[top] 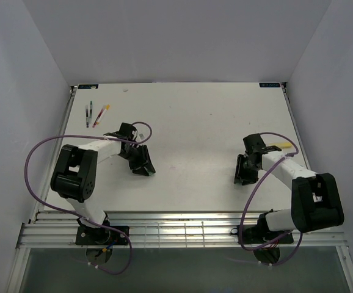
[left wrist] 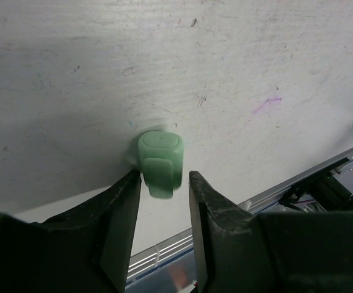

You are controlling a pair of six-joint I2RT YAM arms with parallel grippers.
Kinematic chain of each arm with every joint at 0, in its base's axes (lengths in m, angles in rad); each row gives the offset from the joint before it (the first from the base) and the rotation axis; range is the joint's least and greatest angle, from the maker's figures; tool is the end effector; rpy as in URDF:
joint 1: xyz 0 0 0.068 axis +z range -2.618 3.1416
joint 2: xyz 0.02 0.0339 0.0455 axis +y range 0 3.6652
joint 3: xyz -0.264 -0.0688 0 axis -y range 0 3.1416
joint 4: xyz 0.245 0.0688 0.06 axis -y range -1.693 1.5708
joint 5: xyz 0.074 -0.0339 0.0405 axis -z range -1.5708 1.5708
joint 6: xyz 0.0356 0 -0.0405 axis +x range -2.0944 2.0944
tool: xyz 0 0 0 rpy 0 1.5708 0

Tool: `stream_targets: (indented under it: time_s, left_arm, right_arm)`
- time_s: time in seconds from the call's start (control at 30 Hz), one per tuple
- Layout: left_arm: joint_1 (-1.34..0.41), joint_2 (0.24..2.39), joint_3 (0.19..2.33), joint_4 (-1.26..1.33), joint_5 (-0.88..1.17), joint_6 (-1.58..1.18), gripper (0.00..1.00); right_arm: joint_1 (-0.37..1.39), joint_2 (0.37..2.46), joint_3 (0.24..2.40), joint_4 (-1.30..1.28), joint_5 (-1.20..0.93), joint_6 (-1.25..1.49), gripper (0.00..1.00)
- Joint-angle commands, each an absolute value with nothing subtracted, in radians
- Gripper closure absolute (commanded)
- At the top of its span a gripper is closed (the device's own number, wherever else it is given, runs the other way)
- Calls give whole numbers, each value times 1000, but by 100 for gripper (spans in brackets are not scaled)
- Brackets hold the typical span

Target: Open the pen caps

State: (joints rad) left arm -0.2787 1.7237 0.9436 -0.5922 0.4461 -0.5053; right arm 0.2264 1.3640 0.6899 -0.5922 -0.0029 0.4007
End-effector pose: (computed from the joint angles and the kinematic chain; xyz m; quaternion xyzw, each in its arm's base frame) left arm 0.2818 -0.0966 0.1407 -0.0879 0.9667 -0.2403 0.0052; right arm 0.2217 0.0512 0.1613 0.0858 0.9847 0.0481 0.1438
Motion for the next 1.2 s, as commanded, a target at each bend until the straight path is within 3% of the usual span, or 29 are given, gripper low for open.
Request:
stream_targets:
  time_s: [0.0,0.27,0.47,0.7,1.0,1.17]
  left_arm:
    - [-282,1706,914,-580,408,-482,50]
    - [-273,1689,959,-604,394,-466,44]
    - [-273,1600,1049,-649,380,-456,40]
    - [-273,1519,1097,-684,408,-379,39]
    - [-273,1439,1034,-637,491,-342,39]
    - [-273,1414,985,-588,538,-362,39]
  right_arm:
    - [219,1393,707,-618,25,368,55]
    - [219,1436,834,-618,-31,345,34]
    - [218,1445,1049,-675,-14,399,16]
    - [157,1502,1224,-765,81,501,13]
    - [-32,1571,1267,-735,323,589,21]
    - [-120,1632,1302,-701,342,612,22]
